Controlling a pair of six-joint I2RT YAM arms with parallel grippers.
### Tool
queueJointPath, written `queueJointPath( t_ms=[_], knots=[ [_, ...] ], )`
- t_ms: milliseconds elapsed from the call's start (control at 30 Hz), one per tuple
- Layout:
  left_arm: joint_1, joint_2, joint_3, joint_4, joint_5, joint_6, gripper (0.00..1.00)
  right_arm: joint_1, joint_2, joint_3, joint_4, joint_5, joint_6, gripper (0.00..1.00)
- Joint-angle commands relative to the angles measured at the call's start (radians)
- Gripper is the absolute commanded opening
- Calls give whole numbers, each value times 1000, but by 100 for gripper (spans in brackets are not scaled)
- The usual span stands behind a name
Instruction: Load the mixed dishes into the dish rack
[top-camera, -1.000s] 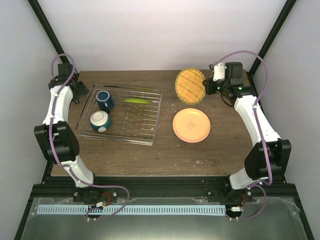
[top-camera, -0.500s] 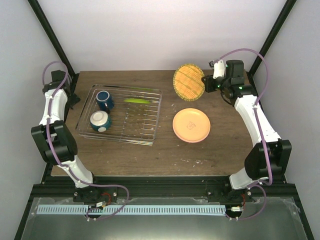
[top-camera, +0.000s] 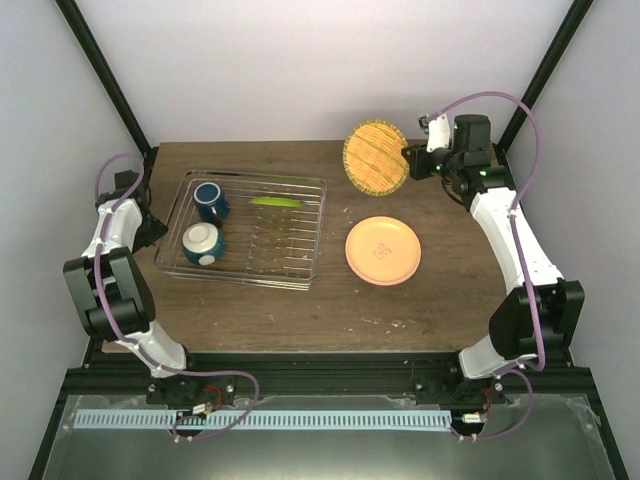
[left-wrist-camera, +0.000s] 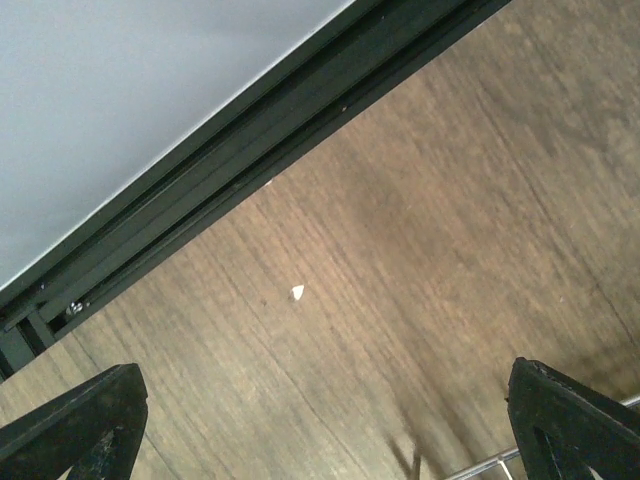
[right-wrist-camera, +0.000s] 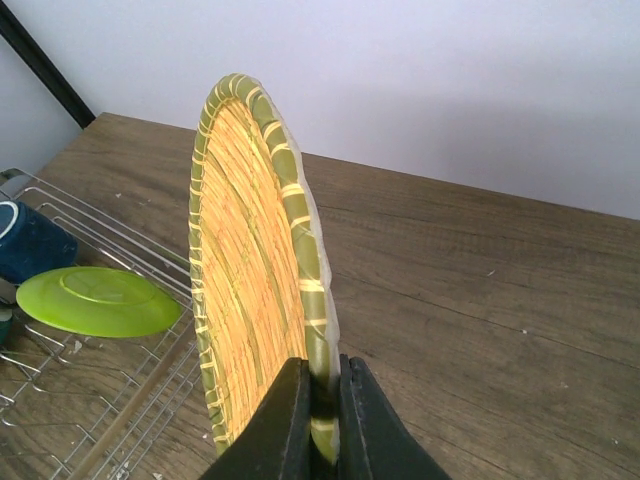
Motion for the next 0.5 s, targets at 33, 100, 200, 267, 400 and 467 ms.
queueJointPath(
  t_ms=[33, 100, 200, 267, 400, 467],
  knots=[
    [-29, -58, -116, -41, 53, -15, 100, 10, -1, 67, 74, -49, 0, 1],
    [-39, -73, -138, -39, 61, -21, 100, 15, 2, 72, 77, -56, -7, 1],
    [-64, -90, -165, -41, 72, -38, 100, 24, 5, 84, 79, -83, -13, 1],
    [-82, -97, -178, -42, 80, -52, 100, 33, 4, 87, 81, -107, -25, 1],
    [-120, -110, -199, -42, 101, -81, 100, 72, -23, 47, 124, -147, -77, 1],
    [-137, -117, -209, -42, 109, -94, 100, 98, -47, -5, 173, -155, -111, 1]
  ],
)
